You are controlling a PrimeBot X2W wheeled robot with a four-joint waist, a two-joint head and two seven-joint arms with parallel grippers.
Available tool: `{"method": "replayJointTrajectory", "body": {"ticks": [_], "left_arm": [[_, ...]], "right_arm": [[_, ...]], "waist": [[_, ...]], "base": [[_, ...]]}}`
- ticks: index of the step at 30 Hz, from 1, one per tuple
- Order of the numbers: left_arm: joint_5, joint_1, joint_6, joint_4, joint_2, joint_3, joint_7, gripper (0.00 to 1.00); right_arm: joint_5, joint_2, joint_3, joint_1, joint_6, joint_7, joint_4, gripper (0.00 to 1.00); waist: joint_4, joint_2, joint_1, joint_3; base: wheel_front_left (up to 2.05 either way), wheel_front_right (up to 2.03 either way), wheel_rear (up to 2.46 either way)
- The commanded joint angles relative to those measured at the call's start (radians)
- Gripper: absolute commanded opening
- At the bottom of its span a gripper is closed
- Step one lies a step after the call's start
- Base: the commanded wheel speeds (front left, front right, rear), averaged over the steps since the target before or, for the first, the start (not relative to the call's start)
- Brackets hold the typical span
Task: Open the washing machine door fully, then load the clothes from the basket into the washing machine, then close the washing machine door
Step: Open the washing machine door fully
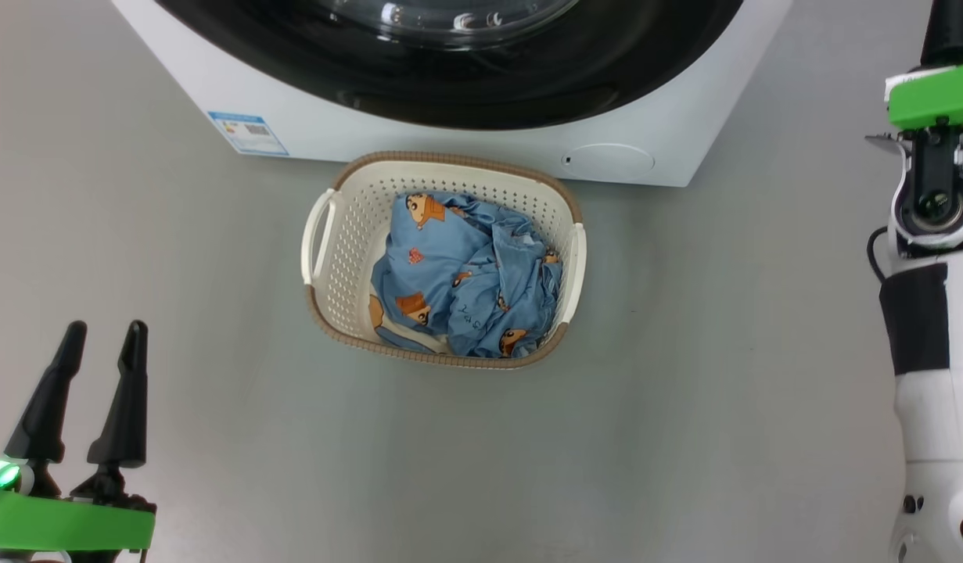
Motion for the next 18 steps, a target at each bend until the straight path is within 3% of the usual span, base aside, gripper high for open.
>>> {"method": "replayJointTrajectory", "body": {"ticks": [1, 18], "left_arm": [[-0.006, -0.036, 0.001, -0.023, 0.043, 0.048, -0.007, 1.0], [-0.023, -0.062, 0.001, -0.02, 0.034, 0.032, -0.007, 1.0]], "right_arm": [[-0.015, 0.013, 0.011, -0.031, 0.006, 0.015, -0.016, 0.0], [0.245, 0.013, -0.014, -0.244, 0.006, 0.294, 0.129, 0.0]], "waist": [[0.007, 0.0, 0.0, 0.009], [0.051, 0.0, 0.0, 0.063]], "base": [[0.0, 0.0, 0.0], [0.0, 0.0, 0.0]]}}
